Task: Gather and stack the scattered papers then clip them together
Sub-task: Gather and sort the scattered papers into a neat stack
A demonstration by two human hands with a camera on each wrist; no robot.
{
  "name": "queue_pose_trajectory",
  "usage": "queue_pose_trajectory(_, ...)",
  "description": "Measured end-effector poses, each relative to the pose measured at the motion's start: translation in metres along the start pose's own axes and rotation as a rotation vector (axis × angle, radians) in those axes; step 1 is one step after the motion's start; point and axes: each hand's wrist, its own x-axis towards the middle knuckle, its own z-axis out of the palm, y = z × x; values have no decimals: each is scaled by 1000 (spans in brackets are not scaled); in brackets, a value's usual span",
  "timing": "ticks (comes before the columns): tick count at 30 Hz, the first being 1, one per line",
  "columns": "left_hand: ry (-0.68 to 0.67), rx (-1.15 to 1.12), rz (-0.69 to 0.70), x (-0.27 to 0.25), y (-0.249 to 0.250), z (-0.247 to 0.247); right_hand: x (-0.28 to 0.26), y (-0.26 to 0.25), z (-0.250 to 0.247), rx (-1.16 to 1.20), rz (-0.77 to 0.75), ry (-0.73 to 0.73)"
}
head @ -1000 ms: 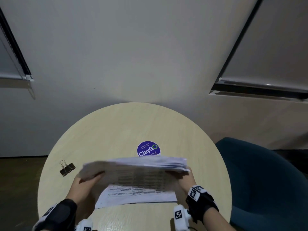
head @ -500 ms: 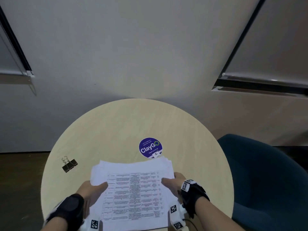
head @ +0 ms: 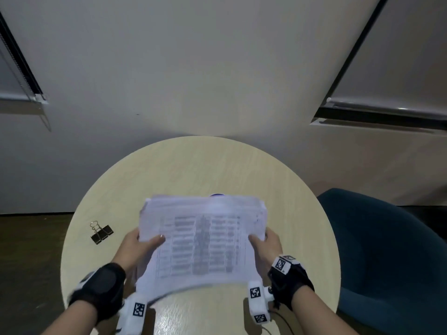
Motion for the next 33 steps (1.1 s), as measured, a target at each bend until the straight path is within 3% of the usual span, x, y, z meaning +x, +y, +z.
queue_pose_trajectory(5,18,-123,269,8,36,-9,-11,-45,-12,100,-254,16)
queue_pose_trajectory(8,5,-105,245,9,35,-9,-15,-45,-18,92,-288,-25)
queue_pose_trajectory(13,-64,-3,61,7,6,-4,-20,-23,-17,246,-115,-169)
queue_pose_trajectory(15,-71,2,46,6,3,-3,-20,-20,-19,354,-67,-241)
queue_pose_trajectory(18,-47,-46,44,6,0,-3,-28,-29,-16,323,-143,-331)
queue_pose_trajectory(21,-4,-101,60,5,-2,6,-27,-31,-13,280,-120,-290)
queue_pose_trajectory(24,77,-108,84,3,7,12,-10,-30,-15,186,-86,-188)
queue_pose_trajectory(26,109,-42,124,7,16,10,0,-39,-20,106,-146,-108)
queue_pose_trajectory(28,114,104,214,13,31,7,7,-58,-24,-168,-319,28)
queue_pose_trajectory(30,106,320,387,11,61,9,4,-82,-19,-600,-549,144)
queue_pose_trajectory(31,83,467,508,7,78,11,0,-93,-12,-773,-665,140)
queue_pose_trajectory(33,36,747,732,-3,114,22,-7,-114,5,-881,-794,-47)
